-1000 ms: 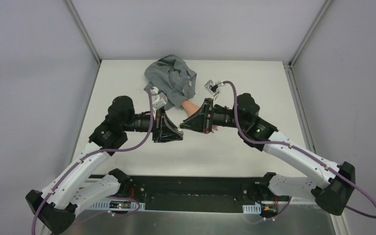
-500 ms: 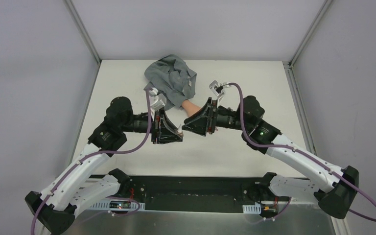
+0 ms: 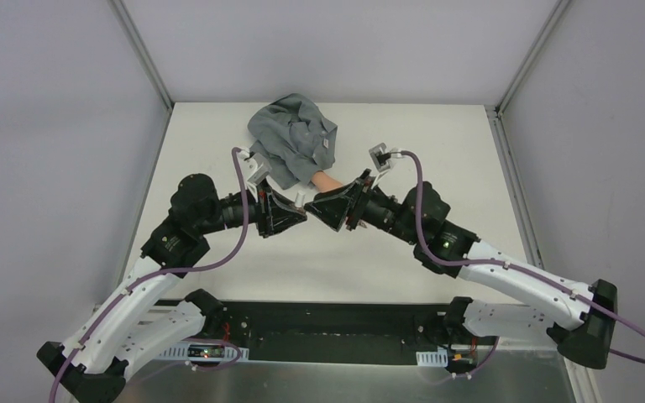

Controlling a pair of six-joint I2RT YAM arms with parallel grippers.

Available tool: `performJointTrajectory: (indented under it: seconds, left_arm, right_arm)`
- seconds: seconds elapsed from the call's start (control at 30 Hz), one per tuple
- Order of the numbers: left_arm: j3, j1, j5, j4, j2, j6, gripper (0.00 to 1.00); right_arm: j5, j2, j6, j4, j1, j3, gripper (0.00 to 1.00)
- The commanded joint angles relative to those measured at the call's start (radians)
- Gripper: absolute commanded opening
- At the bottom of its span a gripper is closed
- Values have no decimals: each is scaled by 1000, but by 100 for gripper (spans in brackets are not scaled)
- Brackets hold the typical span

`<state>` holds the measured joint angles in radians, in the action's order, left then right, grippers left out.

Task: Paint the nails
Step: Unscrew the nail polish bottle.

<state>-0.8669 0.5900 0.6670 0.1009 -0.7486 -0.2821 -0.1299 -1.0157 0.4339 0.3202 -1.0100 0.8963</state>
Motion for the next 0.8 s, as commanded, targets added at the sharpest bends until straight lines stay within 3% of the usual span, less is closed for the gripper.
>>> performJointTrajectory:
  seconds: [0.0, 0.53, 0.63, 0.77]
  left_arm:
    - [-7, 8, -100, 6, 11, 28, 0]
    - [-7, 8, -97, 6, 8, 26, 0]
    - [-6, 8, -101, 6, 6, 27, 0]
    - [-4, 8, -114, 6, 5, 32, 0]
  right_arm:
    - [240, -34, -37, 85, -75, 42, 54]
    - [509, -224, -130, 30, -204, 207, 42]
    - [555, -249, -134, 3, -209, 227, 35]
    - [589, -258, -139, -17, -212, 233, 17]
